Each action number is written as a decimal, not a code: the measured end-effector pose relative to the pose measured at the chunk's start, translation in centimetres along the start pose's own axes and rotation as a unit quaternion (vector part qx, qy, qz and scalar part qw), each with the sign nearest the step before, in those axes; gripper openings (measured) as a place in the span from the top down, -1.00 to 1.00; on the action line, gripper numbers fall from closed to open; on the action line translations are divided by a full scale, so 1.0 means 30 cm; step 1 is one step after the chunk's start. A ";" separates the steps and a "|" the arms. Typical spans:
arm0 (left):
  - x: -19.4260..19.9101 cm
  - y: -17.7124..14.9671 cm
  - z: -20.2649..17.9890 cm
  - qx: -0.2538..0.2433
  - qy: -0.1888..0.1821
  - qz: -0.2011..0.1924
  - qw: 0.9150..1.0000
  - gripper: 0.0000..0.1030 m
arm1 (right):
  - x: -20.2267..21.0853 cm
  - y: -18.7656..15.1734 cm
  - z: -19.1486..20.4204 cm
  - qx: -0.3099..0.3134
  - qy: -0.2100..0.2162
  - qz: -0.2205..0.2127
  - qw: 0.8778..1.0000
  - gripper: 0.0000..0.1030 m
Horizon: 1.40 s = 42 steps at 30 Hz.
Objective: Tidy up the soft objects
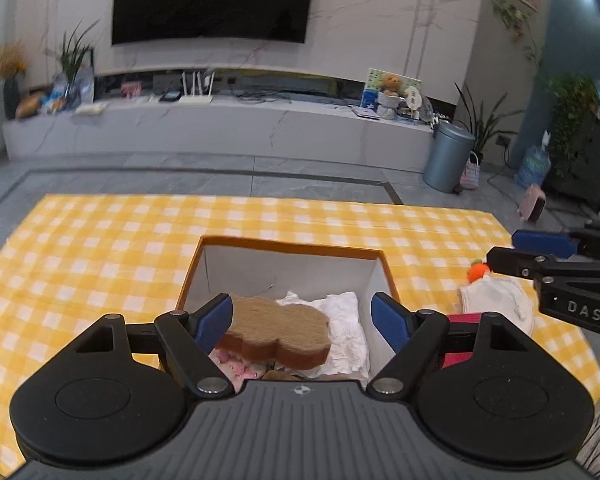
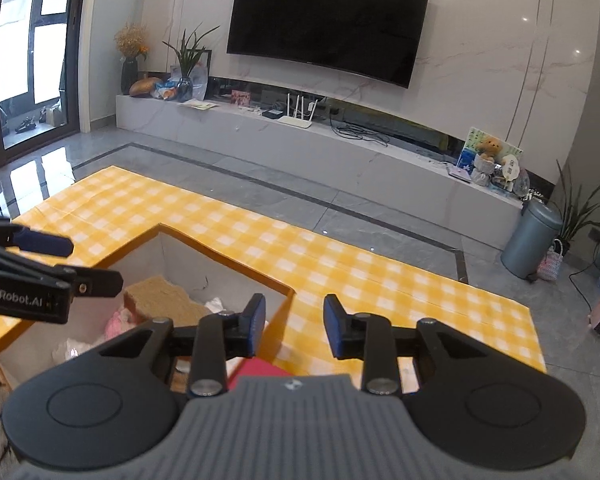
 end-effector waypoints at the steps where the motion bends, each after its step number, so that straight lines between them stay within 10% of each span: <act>1: 0.006 0.001 -0.018 -0.009 0.006 -0.004 1.000 -0.79 | 0.017 -0.008 -0.013 -0.004 -0.003 -0.004 1.000 0.29; 16: 0.005 0.036 -0.407 -0.098 -0.018 -0.009 0.995 -0.75 | 0.207 -0.086 -0.389 -0.146 -0.062 -0.093 0.983 -0.08; 32: -0.302 -0.014 -0.773 -0.177 -0.047 0.056 0.982 -0.80 | 0.086 -0.448 -0.753 -0.251 -0.141 -0.013 0.958 -0.40; 42: -0.682 -0.148 -0.901 -0.261 -0.071 0.191 0.944 -0.82 | -0.017 -0.669 -0.897 -0.350 -0.142 0.053 0.924 -0.40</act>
Point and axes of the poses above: each gripper's, at about its wrist camera, not at the fingertips, and x roughly against the way its jaws point, z to its left, y to its top, the point moved 9 cm from there along -x, roughly the way its jaws point, and after that the axes turned 3 degrees about -y, right-handed, at the moved point
